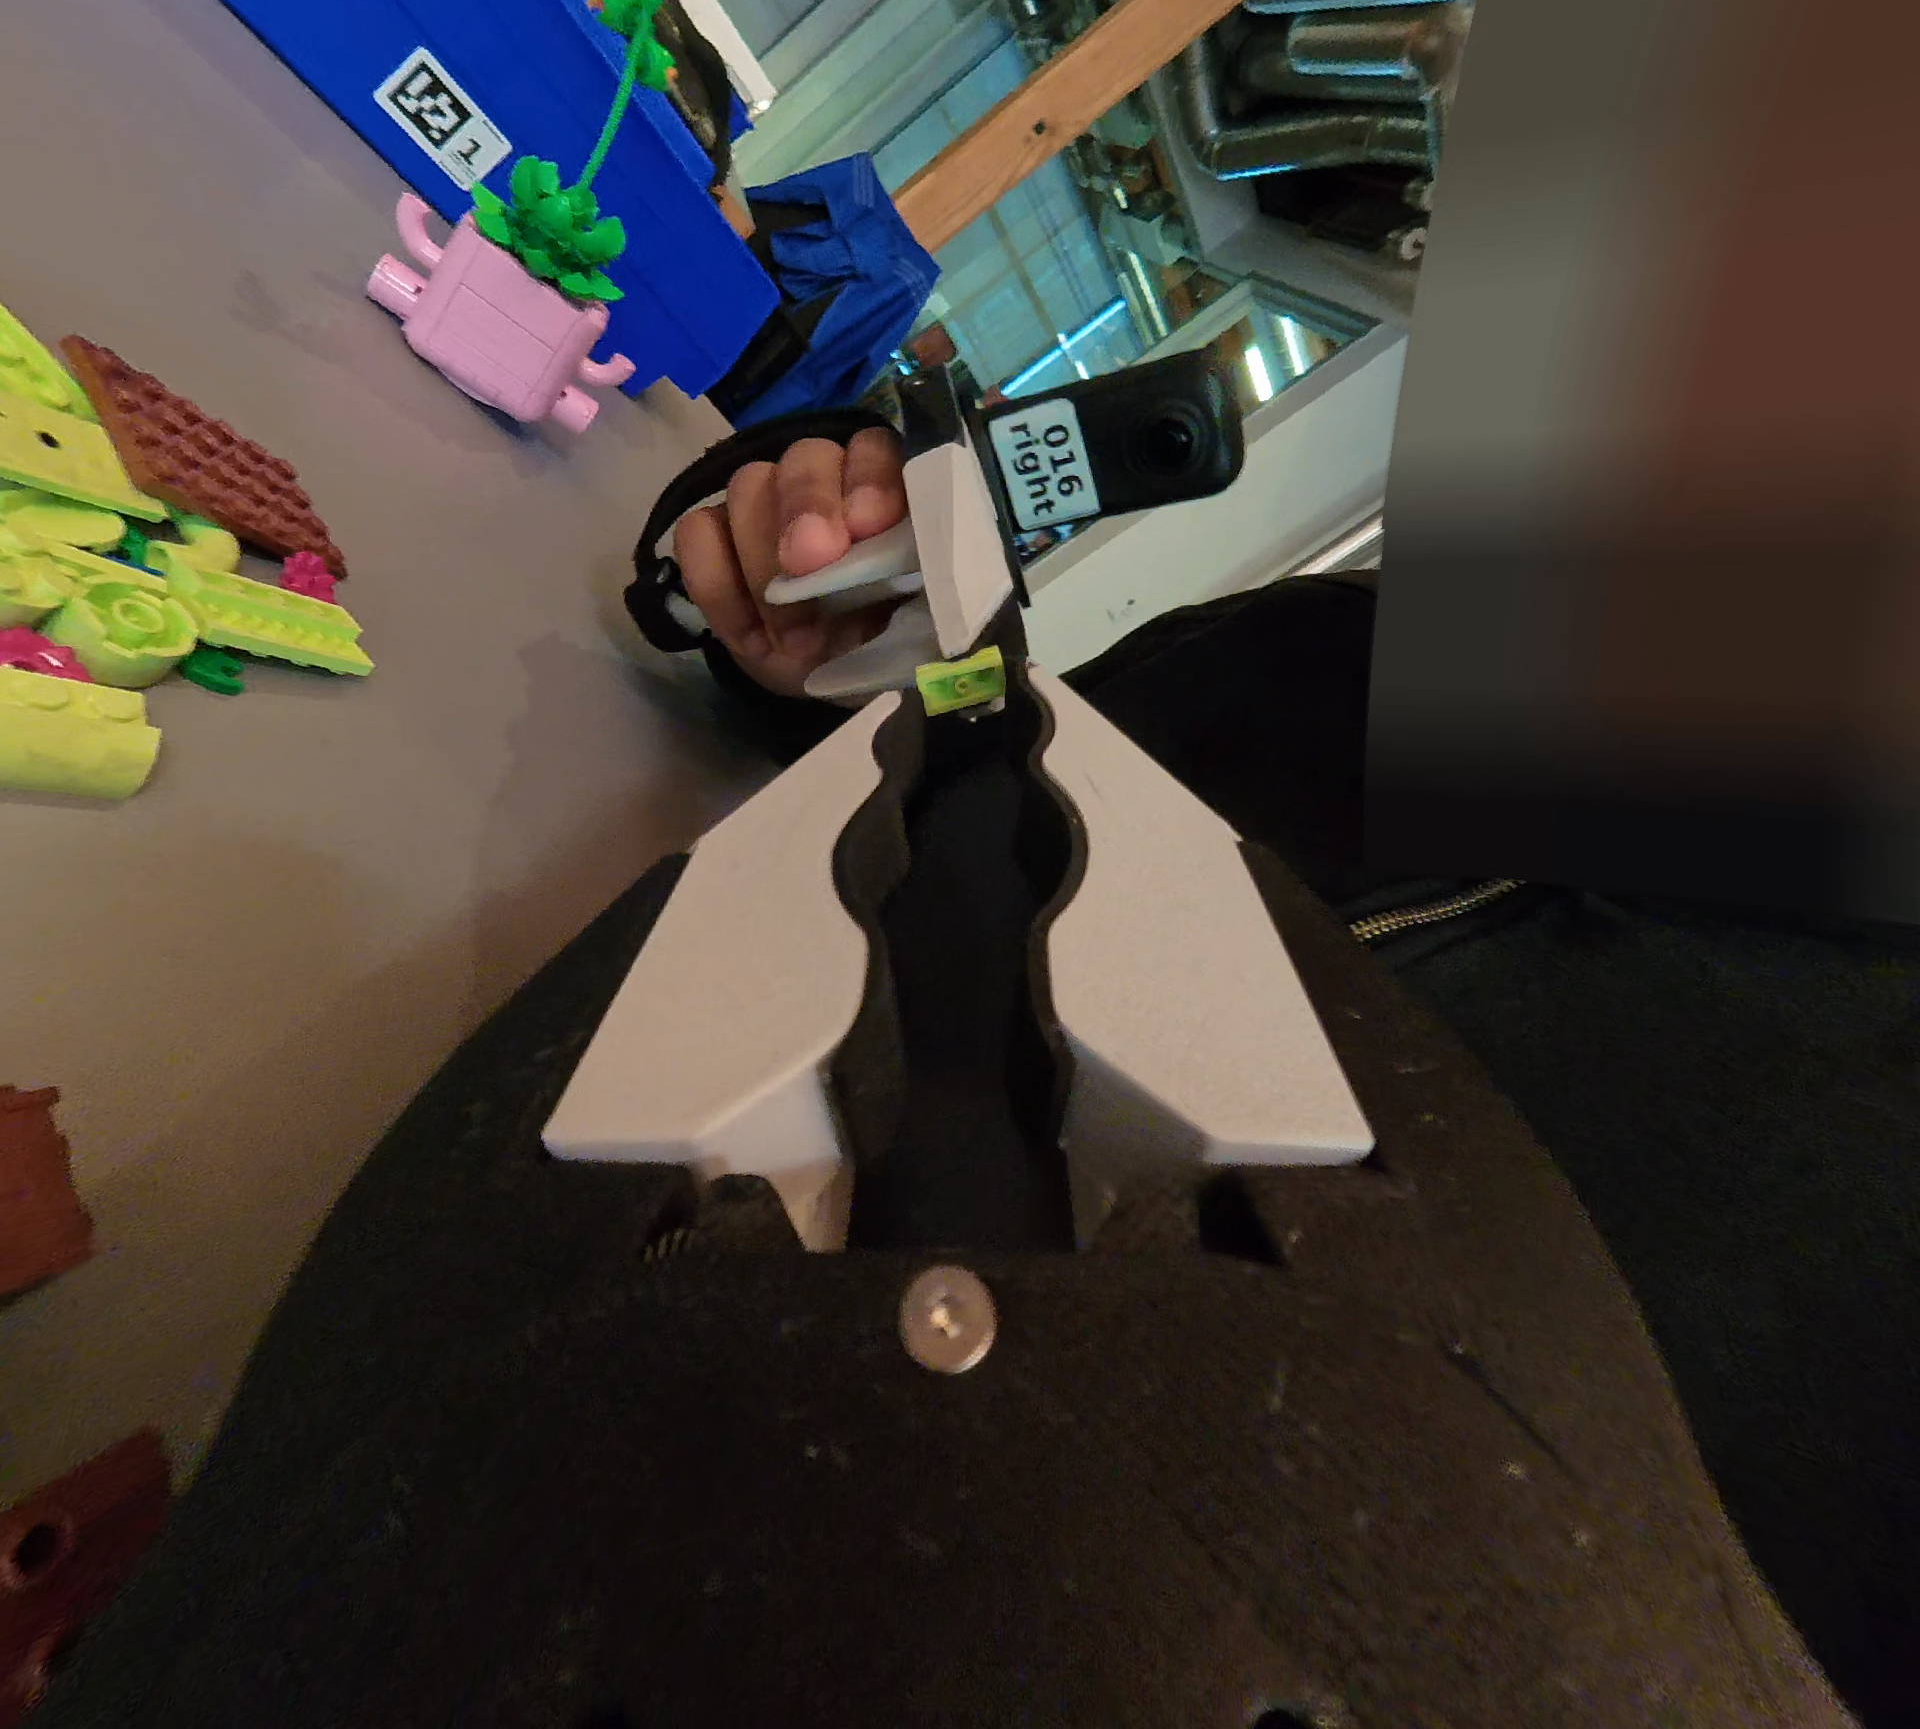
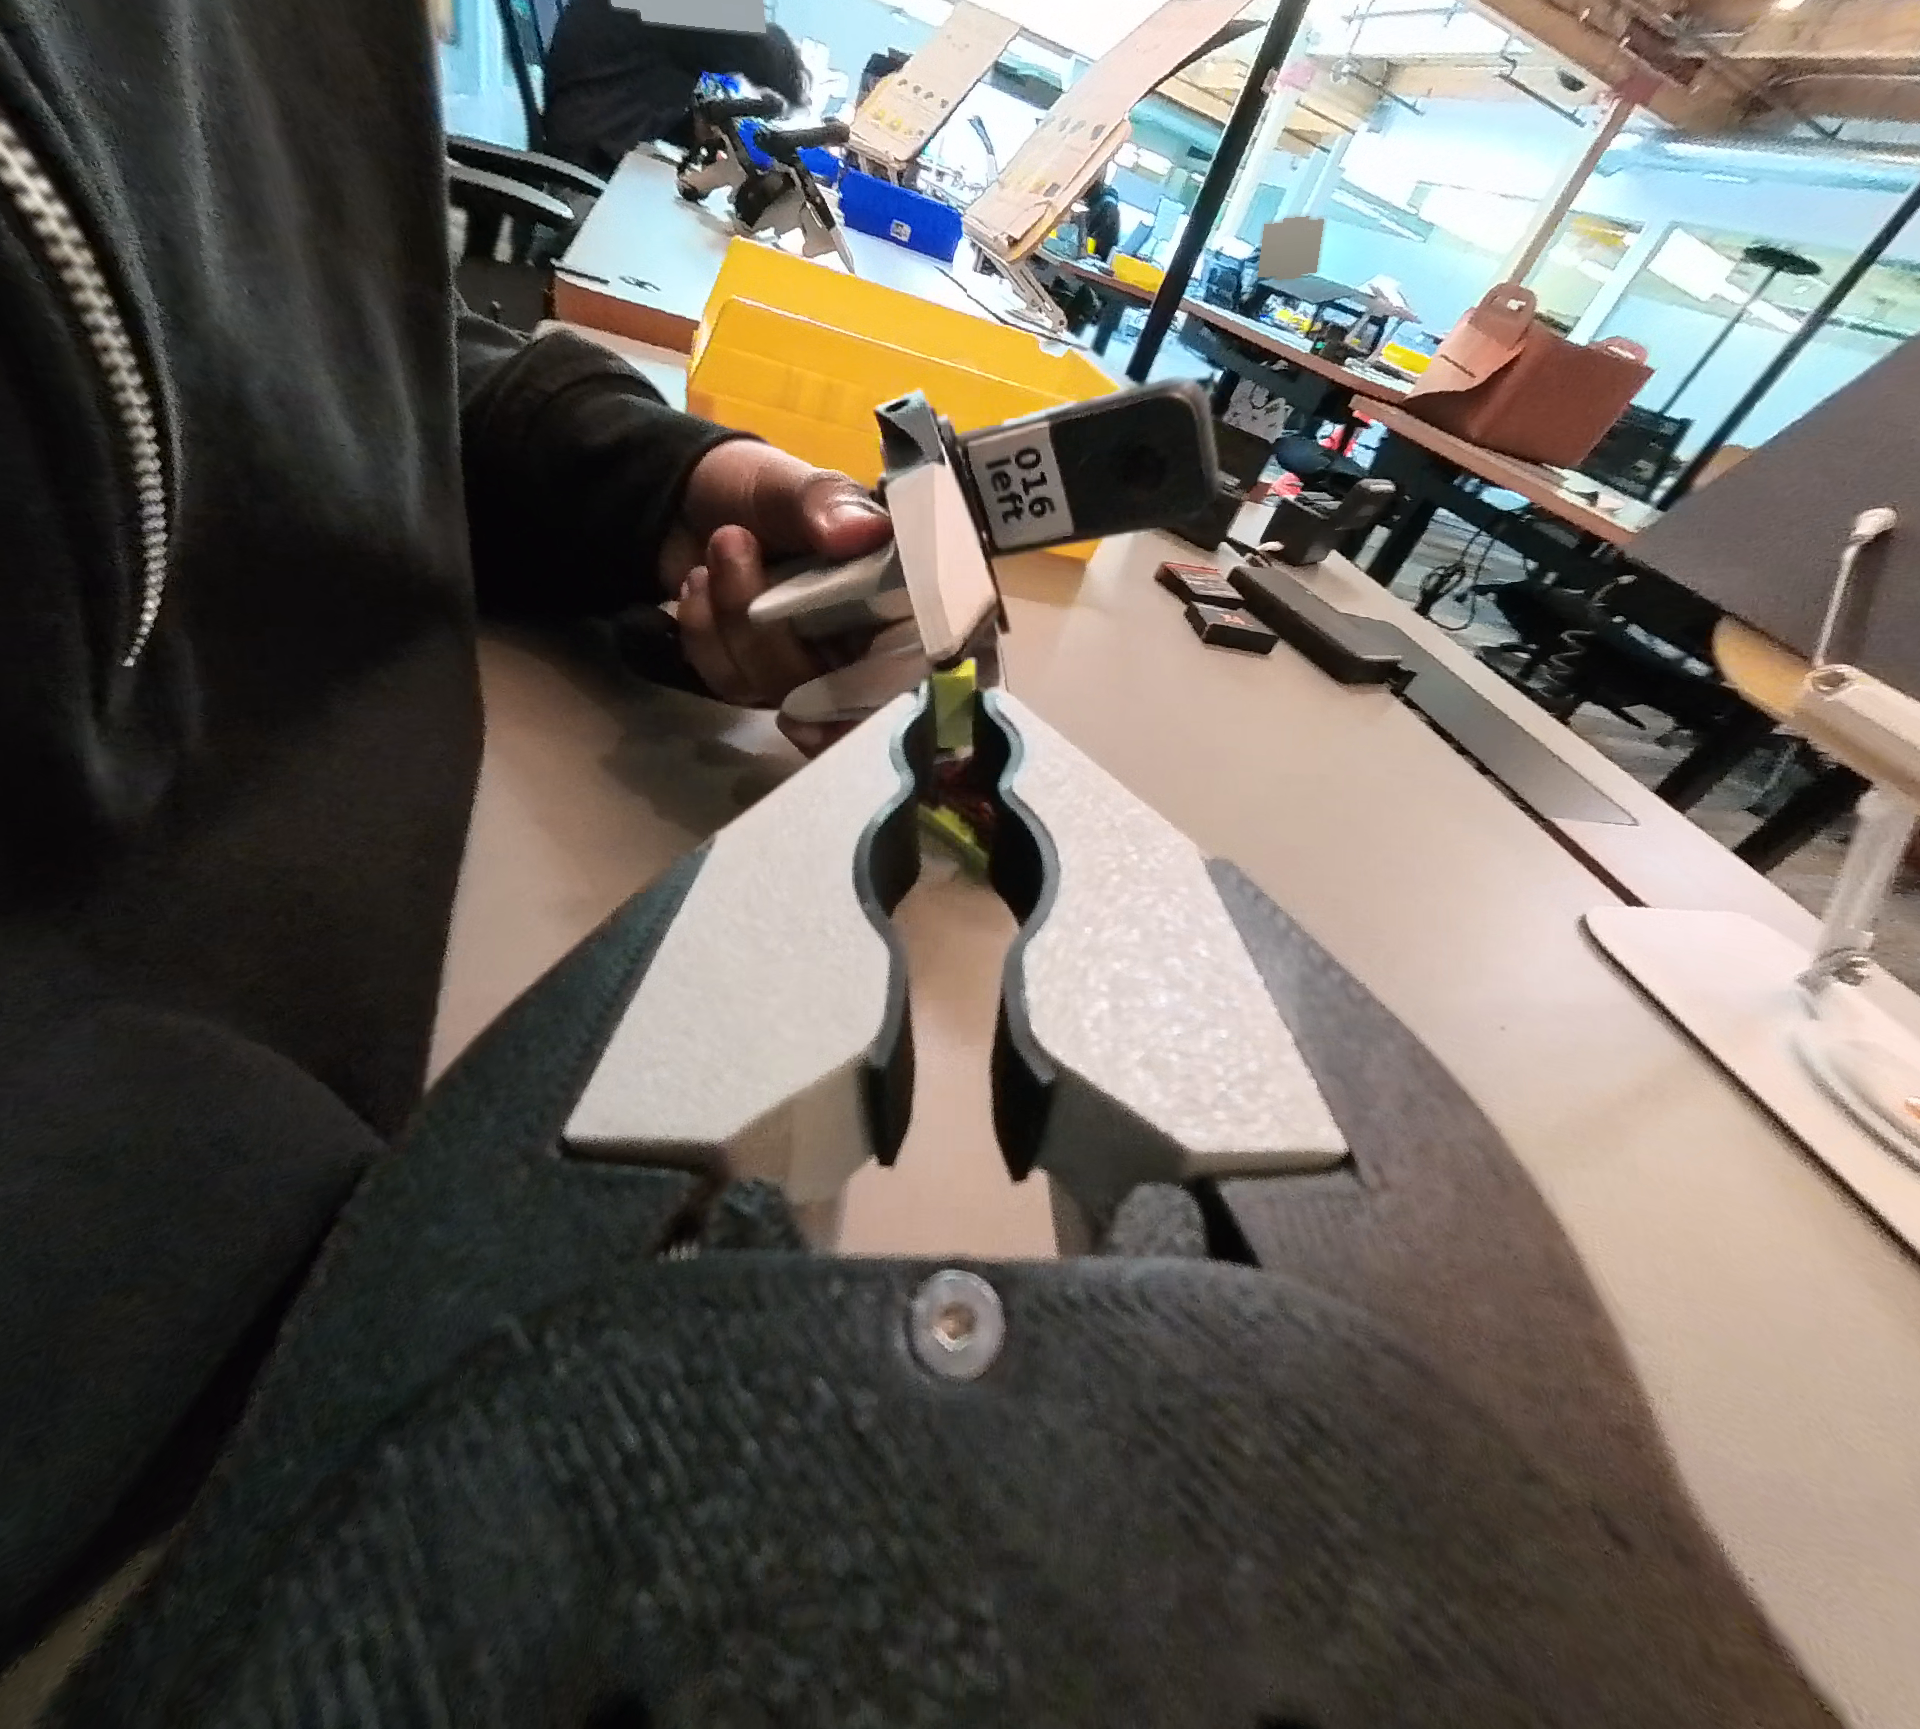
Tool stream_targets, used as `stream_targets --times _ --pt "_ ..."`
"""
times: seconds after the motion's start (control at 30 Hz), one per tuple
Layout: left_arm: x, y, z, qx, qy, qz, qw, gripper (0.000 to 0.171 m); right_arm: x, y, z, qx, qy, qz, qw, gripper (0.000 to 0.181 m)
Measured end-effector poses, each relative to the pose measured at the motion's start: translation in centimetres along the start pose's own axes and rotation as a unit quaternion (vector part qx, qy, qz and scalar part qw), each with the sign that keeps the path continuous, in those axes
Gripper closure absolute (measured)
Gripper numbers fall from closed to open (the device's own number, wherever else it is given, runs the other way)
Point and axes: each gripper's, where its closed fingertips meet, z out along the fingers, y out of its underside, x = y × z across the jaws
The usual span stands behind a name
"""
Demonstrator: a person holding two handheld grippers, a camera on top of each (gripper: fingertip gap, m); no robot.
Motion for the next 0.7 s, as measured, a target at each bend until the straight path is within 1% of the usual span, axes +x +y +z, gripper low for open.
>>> stream_targets --times 0.13,0.37,0.5,0.63,0.7 --pt "0.4 0.1 0.2 0.002 0.019 -0.012 1.000 0.159 -0.2 -0.4 -0.2 0.015 -0.015 0.025 0.999 0.176" --pt "0.6 0.1 0.2 -0.002 0.016 -0.003 1.000 0.158 -0.2 -0.6 -0.4 0.017 -0.017 0.025 0.999 0.176" --pt "0.5 0.0 0.1 0.000 0.007 0.005 1.000 0.158 -0.2 -0.6 -0.4 0.013 -0.005 0.007 1.000 0.176" --pt "0.1 0.0 -0.1 -0.004 -0.021 0.033 0.999 0.158 0.0 -0.2 -0.3 -0.004 0.009 -0.012 1.000 0.176" --pt "0.4 -1.2 -1.2 0.022 -0.017 0.033 0.999 0.158 0.9 -0.8 -1.3 0.018 0.028 -0.004 0.999 0.177"
